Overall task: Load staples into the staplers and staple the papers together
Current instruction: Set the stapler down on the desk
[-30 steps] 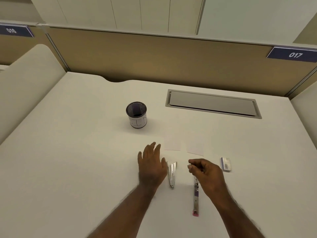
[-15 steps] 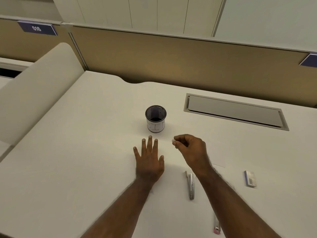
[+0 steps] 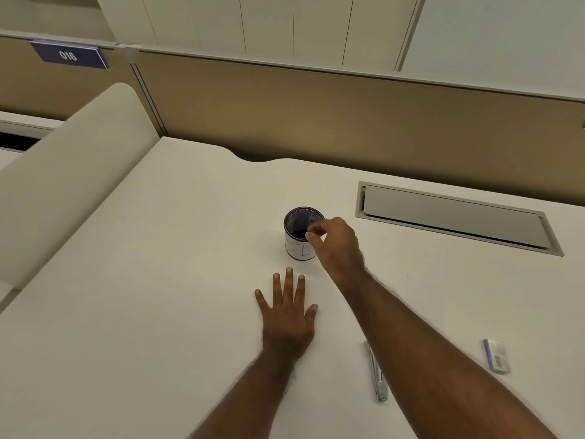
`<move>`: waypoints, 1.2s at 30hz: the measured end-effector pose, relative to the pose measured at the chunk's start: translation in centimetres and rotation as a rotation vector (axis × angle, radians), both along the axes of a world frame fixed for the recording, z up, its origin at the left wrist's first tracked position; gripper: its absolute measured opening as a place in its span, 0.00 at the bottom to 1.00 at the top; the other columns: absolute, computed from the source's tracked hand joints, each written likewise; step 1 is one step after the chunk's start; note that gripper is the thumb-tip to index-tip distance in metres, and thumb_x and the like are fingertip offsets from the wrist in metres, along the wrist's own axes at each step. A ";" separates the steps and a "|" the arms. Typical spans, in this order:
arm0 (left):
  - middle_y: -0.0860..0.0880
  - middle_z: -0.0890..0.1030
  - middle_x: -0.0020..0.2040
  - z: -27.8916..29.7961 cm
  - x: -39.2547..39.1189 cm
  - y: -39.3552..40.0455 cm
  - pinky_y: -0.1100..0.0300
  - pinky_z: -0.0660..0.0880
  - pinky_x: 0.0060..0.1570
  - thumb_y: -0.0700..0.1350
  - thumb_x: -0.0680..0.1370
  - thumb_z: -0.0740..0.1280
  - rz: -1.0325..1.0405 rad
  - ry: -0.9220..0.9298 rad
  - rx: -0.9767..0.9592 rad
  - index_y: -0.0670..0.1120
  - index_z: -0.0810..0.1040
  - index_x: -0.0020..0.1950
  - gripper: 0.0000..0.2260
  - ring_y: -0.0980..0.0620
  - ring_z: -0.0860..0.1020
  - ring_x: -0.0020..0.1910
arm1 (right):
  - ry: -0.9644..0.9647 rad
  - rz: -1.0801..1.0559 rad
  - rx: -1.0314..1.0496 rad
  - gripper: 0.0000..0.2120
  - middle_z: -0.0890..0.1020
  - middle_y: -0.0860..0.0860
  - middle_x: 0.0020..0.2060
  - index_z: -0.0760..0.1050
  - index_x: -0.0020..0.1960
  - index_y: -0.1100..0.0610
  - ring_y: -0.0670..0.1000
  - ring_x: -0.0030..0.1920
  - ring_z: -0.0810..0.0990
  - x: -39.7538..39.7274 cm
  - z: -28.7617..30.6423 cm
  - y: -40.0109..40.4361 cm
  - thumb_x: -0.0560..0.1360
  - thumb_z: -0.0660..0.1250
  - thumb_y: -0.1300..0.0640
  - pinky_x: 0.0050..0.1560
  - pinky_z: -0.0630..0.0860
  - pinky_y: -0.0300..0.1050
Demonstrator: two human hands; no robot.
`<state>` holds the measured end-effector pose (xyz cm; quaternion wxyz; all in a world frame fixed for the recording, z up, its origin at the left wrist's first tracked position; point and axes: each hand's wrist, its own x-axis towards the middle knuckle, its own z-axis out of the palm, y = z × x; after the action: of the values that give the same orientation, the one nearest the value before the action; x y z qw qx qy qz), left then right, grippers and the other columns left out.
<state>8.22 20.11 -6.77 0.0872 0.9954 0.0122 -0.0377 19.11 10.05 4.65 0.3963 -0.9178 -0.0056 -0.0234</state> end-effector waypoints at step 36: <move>0.44 0.62 0.77 3.6 -7.6 -6.9 0.31 0.57 0.69 0.56 0.81 0.42 -0.191 -0.050 -0.057 0.47 0.65 0.76 0.28 0.40 0.60 0.76 | 0.095 -0.022 -0.558 0.34 0.36 0.45 0.78 0.34 0.77 0.46 0.49 0.77 0.33 -22.3 -6.1 -16.1 0.77 0.35 0.32 0.77 0.37 0.57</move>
<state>0.64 13.19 -3.21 0.1118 0.9898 -0.0860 -0.0213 -3.14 -6.02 -1.42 0.1278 -0.9915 0.0167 0.0176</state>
